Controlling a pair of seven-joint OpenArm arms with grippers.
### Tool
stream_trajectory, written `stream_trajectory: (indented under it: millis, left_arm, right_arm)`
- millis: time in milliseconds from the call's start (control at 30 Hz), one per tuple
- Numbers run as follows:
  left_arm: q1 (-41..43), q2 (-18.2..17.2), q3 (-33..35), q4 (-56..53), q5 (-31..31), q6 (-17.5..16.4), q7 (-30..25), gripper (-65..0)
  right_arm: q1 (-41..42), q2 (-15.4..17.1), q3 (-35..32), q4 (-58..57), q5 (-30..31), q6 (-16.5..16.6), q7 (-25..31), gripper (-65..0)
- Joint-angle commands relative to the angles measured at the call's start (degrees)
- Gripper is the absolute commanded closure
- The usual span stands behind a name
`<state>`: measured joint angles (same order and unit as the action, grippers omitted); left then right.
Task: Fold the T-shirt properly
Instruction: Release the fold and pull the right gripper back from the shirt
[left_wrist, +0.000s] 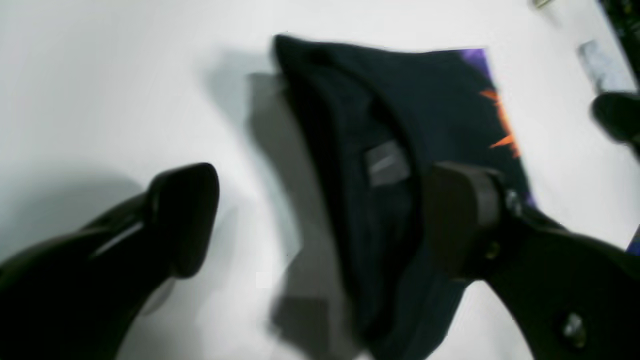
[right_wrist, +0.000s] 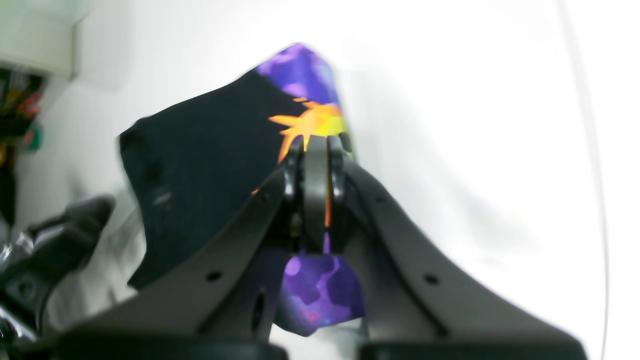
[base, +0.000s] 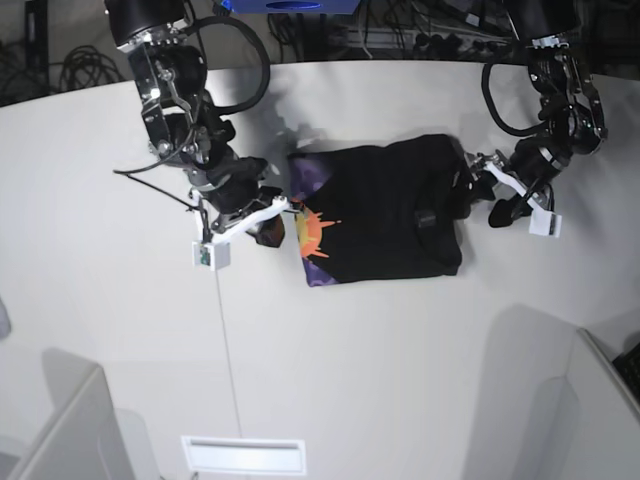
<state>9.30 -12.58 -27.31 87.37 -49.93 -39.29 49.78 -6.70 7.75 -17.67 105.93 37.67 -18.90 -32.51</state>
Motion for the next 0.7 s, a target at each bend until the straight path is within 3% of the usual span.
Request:
stream_trajectory:
  millis: [0, 200, 300, 600, 667]
  left_arm:
    - [-1.3, -0.7, 1.1, 0.8, -1.1, -0.7, -1.1, -63.2]
    - [-5.2, 0.1, 8.6, -2.8, 2.2, -0.7, -1.1, -63.2]
    - [-6.6, 0.8, 10.3, -6.0, 2.6, 2.0, -1.1, -63.2]
    - [-8.6, 2.6, 10.5, -10.7, 2.7, 5.2, -1.1, -62.9]
    - [-9.1, 2.9, 10.5, -11.8, 2.7, 5.6, -1.1, -59.7]
  right_arm:
    - [0.1, 0.2, 0.8, 1.2, -0.2, 1.4, 1.2, 0.0]
    - [-1.9, 0.2, 4.4, 1.2, -0.2, 2.7, 1.2, 0.0]
    - [-3.1, 0.2, 6.0, 1.9, -0.2, 2.8, 1.2, 0.0]
    - [-5.8, 0.2, 11.5, 3.1, -0.2, 2.9, 1.2, 0.0]
    - [-6.2, 0.2, 12.4, 3.3, -0.2, 2.9, 1.2, 0.0]
